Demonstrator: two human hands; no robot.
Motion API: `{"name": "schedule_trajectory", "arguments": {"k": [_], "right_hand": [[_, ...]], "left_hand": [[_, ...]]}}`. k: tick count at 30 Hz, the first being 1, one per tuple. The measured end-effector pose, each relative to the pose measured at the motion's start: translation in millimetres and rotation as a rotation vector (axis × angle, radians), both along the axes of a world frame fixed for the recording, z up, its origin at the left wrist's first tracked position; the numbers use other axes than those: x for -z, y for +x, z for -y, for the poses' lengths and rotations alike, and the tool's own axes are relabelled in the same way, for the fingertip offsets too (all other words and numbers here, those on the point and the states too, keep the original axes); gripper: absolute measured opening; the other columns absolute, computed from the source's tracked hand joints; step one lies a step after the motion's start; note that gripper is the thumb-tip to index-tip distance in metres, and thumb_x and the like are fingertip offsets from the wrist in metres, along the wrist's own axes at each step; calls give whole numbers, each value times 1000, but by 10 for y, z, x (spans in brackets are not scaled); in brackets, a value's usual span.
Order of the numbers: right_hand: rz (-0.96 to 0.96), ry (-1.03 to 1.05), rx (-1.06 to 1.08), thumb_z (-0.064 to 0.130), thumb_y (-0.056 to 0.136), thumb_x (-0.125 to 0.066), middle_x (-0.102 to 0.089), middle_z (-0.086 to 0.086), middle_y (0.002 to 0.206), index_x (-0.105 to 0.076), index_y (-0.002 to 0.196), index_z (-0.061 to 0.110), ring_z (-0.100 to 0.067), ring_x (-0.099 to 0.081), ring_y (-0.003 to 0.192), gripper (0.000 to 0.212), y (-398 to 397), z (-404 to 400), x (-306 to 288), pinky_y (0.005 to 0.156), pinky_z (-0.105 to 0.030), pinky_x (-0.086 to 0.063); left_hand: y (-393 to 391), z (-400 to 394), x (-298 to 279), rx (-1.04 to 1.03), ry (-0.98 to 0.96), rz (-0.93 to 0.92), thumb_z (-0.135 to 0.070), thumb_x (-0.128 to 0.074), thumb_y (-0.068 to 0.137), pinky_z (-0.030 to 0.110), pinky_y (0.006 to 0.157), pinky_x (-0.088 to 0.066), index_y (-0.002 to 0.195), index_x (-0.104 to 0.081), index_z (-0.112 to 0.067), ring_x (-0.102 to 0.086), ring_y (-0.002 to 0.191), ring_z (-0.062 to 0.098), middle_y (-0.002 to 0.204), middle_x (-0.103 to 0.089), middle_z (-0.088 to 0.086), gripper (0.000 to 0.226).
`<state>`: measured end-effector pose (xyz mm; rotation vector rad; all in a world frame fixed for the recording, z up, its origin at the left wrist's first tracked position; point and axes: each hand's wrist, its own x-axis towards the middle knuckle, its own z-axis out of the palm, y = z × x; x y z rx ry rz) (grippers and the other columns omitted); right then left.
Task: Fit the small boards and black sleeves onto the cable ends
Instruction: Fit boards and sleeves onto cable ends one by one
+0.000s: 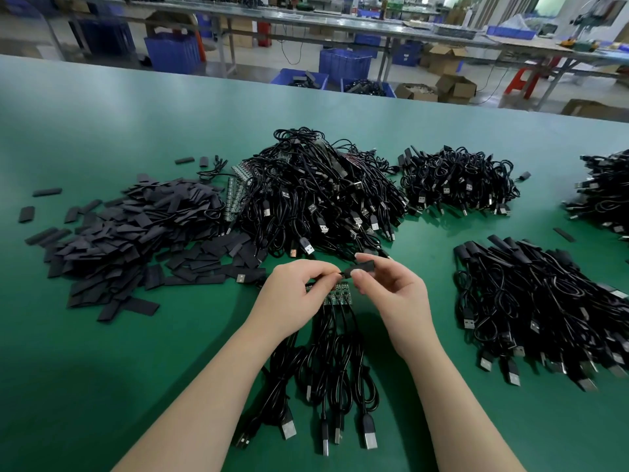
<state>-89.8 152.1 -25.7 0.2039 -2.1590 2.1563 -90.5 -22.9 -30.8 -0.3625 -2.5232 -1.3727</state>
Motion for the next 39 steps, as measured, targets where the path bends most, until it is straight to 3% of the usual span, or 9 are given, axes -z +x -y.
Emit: {"name": "schedule_trajectory", "arguments": {"k": [5, 9, 12, 15, 24, 29, 31, 34, 39], "right_hand": [[17, 47, -20, 15, 82, -80, -72, -4, 80, -79, 89, 34, -9, -60, 71, 21, 4, 1, 9, 72, -24, -54], [29, -24, 45, 12, 81, -79, -76, 6, 84, -80, 83, 33, -4, -64, 72, 21, 12, 37, 15, 72, -20, -56], [37, -42, 58, 9, 82, -78, -74, 5, 78, -80, 83, 35, -6, -63, 71, 26, 19, 61, 16, 71, -19, -54], [21, -17, 57, 9, 82, -78, -72, 4, 74, -79, 81, 37, -6, -62, 69, 28, 32, 65, 3, 69, -17, -53], [-24, 14, 61, 7, 81, -79, -75, 8, 77, -78, 79, 39, 0, -65, 68, 32, 70, 107, -15, 66, -12, -50], [21, -26, 53, 8, 85, -76, -74, 11, 77, -79, 81, 40, 0, -63, 70, 33, 60, 120, -20, 68, -13, -50], [8, -46, 57, 8, 85, -75, -71, 9, 76, -77, 94, 39, -2, -61, 70, 32, 65, 126, -25, 70, -15, -49], [-87, 50, 130, 10, 86, -76, -72, 8, 79, -67, 113, 43, -2, -61, 70, 43, 70, 109, -15, 69, -14, -49], [-191, 290, 222, 13, 84, -77, -70, 26, 87, -63, 108, 49, 0, -63, 78, 45, 33, 65, 39, 74, -9, -46]], "left_hand": [[5, 4, 3, 31, 6, 23, -28, -64, 92, 27, 81, -52, 98, -75, -30, -63, 91, -3, 91, -70, -21, 13], [41, -37, -23, 26, 12, -29, -35, -59, 90, 33, 78, -54, 97, -74, -33, -64, 88, 0, 89, -71, -21, 16], [59, -58, -28, 25, 15, -51, -36, -57, 89, 36, 76, -54, 105, -67, -37, -64, 87, 1, 91, -71, -19, 18], [62, -48, -17, 28, 41, -26, -34, -59, 90, 36, 77, -54, 99, -73, -33, -65, 87, 2, 90, -71, -19, 16], [22, -12, -24, 43, 168, 9, -19, -64, 93, 12, 77, -48, 88, -72, -36, -66, 83, -2, 82, -71, -21, 19], [0, -8, -48, 25, 136, 5, -26, -66, 91, 11, 78, -48, 87, -70, -44, -66, 87, -3, 86, -70, -26, 18], [-4, -7, -47, -27, 133, -11, -28, -66, 91, 10, 77, -47, 85, -69, -45, -64, 87, -3, 88, -69, -28, 19], [0, -3, -43, -62, 120, -16, -29, -66, 90, 7, 77, -44, 84, -68, -46, -63, 87, -5, 88, -68, -29, 19], [20, -19, -44, -50, 91, 16, -29, -65, 91, 9, 78, -46, 84, -66, -49, -62, 88, -7, 88, -67, -31, 21]]}}
